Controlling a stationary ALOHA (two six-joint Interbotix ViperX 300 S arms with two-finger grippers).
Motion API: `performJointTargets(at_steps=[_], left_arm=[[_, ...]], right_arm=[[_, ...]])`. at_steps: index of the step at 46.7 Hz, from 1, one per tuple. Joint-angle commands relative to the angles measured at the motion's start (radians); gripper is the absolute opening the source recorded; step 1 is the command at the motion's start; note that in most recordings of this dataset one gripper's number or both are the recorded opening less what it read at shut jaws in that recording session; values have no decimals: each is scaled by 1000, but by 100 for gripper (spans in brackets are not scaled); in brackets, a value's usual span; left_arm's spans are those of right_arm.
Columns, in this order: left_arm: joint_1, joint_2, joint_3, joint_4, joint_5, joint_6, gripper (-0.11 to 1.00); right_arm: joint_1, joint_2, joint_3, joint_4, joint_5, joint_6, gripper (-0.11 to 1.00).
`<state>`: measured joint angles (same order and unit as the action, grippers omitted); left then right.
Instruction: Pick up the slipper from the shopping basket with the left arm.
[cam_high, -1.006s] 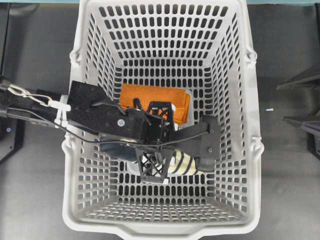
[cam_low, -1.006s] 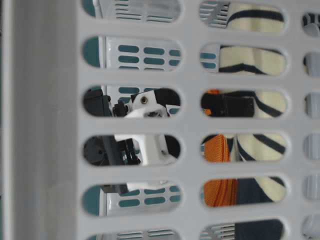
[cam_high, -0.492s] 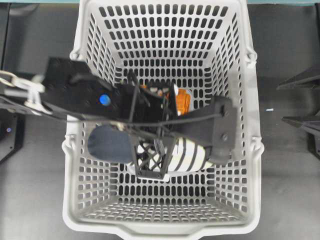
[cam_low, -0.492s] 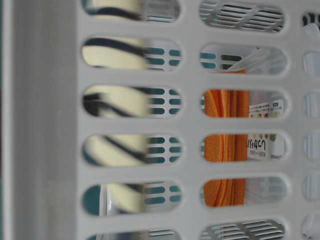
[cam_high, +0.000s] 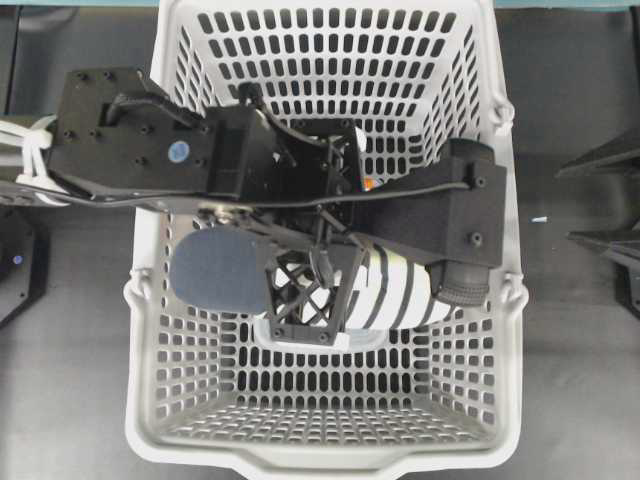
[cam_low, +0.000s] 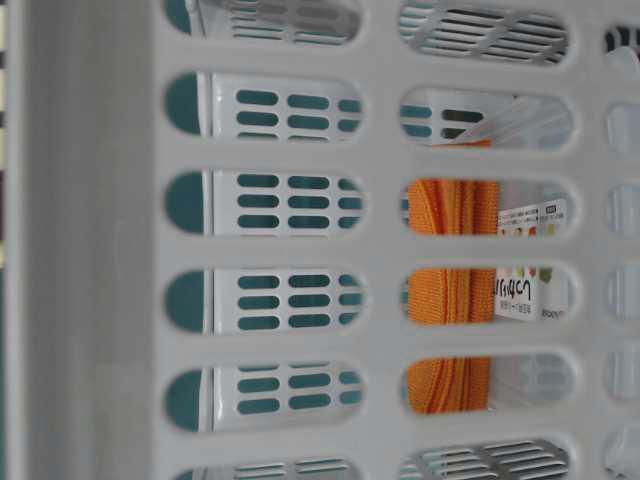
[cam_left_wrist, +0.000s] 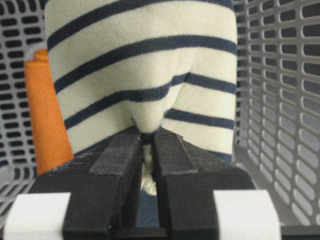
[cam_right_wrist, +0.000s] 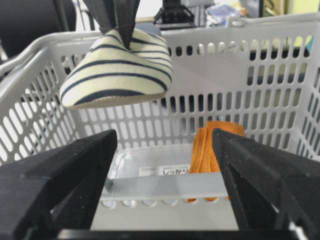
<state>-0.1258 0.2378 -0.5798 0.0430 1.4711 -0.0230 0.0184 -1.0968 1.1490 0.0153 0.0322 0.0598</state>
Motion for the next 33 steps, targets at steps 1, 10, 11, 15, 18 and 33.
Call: performJointTargets(at_steps=[1,10,11,15,18,33], left_arm=[[-3,-21,-23,3,-2,-2,5],[-3,-20,-25,3,-2,-2,5],[-3,-20,-23,3,0,-2,5],[-2,-18,-25,3,0,-2,5],[-2,-18,-23,5,0,-2,5],[-2,-14,-23,3,3,-2,5]], right_arm=[[-2,6,-12,3,-11,2,74],[-2,6,-12,3,-11,2,74],[-2,6,-12,3,-11,3,74],[-2,6,-12,3,-11,2,74],[-2,6,-12,3,-11,2,74],[-2,6,-12,3,-12,3,74]])
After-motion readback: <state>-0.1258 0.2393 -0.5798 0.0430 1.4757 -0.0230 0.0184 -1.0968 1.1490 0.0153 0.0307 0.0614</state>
